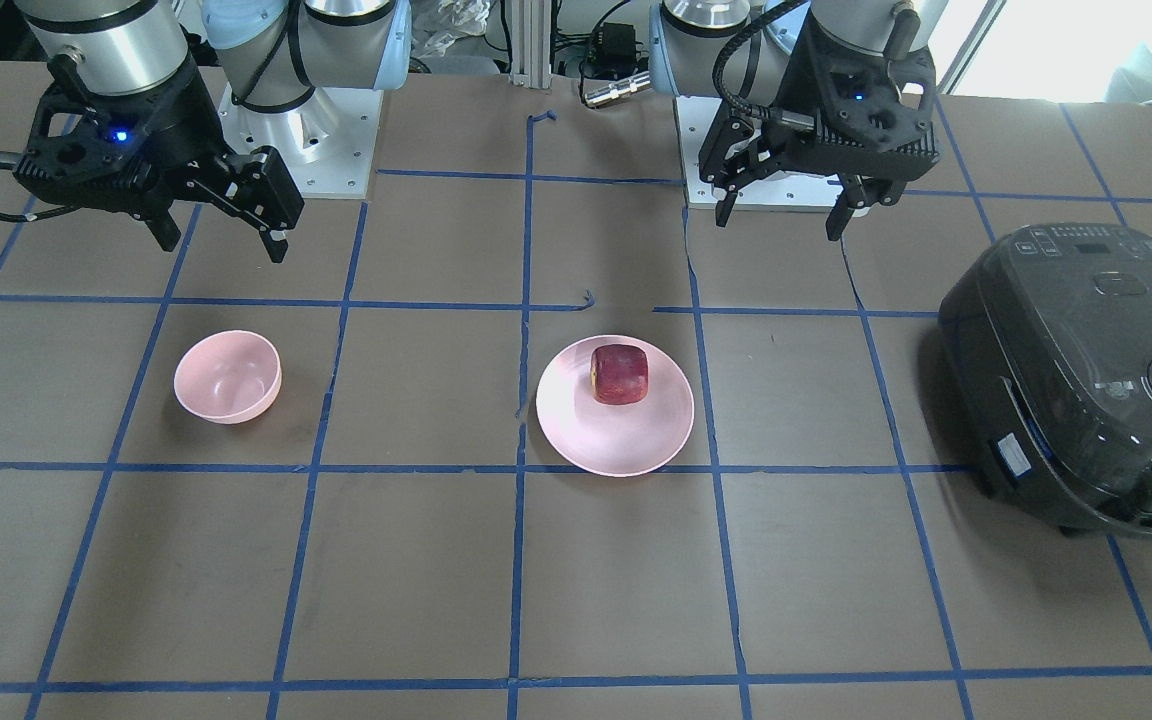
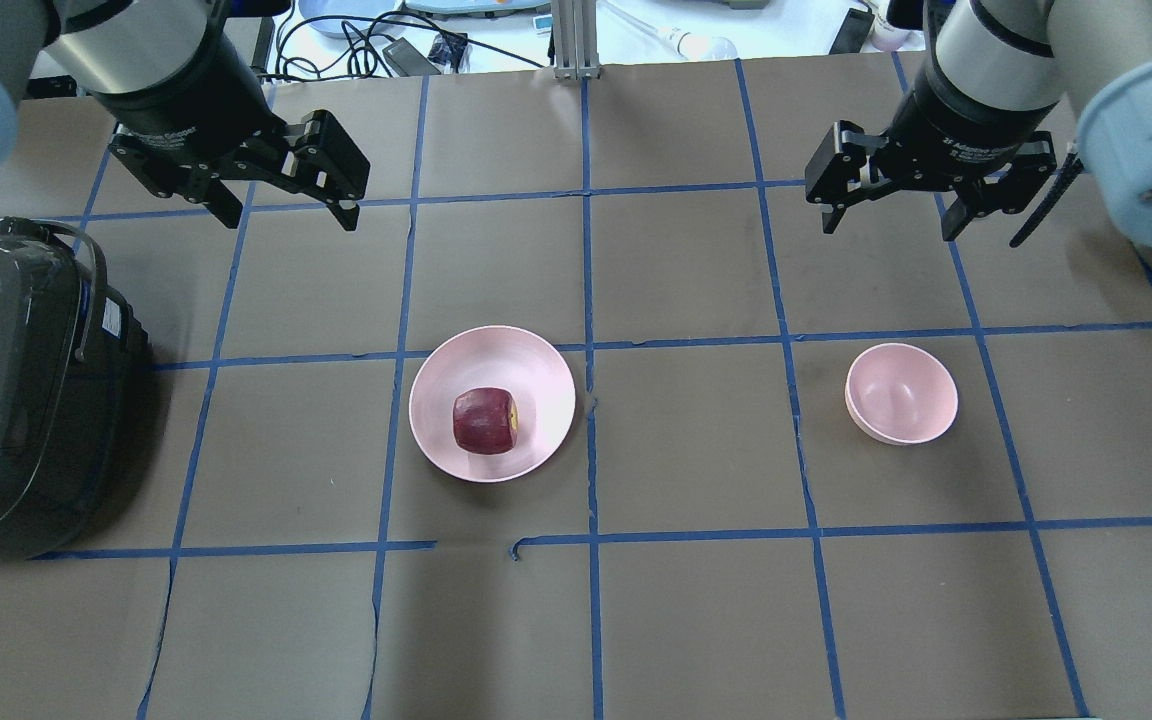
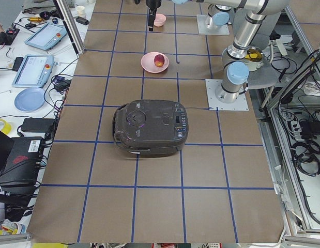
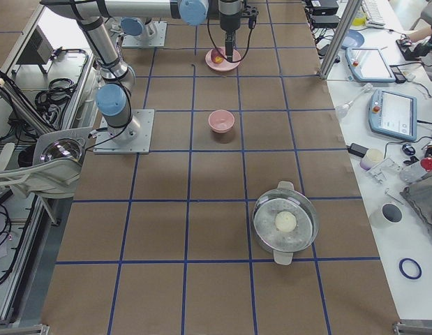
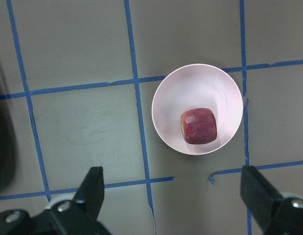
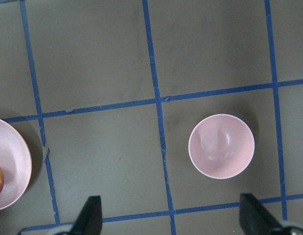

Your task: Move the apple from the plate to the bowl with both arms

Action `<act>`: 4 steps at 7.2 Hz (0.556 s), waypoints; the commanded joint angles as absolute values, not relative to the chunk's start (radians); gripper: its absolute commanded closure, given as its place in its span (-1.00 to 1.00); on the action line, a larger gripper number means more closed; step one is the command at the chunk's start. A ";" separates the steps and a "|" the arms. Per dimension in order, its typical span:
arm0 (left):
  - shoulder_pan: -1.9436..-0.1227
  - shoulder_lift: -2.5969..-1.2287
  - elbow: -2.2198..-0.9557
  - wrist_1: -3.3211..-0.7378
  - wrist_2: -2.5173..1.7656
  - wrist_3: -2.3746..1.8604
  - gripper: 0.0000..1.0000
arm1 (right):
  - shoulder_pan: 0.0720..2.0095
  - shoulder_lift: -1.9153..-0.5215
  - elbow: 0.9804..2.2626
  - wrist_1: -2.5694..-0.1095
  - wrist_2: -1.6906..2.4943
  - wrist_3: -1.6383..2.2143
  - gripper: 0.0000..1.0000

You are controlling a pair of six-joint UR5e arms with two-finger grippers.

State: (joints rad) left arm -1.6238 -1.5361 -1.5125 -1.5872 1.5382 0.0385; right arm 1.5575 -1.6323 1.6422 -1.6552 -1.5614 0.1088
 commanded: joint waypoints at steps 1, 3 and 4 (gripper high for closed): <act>-1.623 -1.537 -1.513 -1.588 1.537 0.038 -1.00 | 1.557 -1.631 1.643 -1.655 -1.565 0.109 -1.00; -1.623 -1.536 -1.513 -1.589 1.540 0.038 -1.00 | 1.555 -1.629 1.643 -1.666 -1.568 0.106 -1.00; -1.623 -1.536 -1.511 -1.592 1.542 0.038 -1.00 | 1.555 -1.629 1.643 -1.667 -1.568 0.106 -1.00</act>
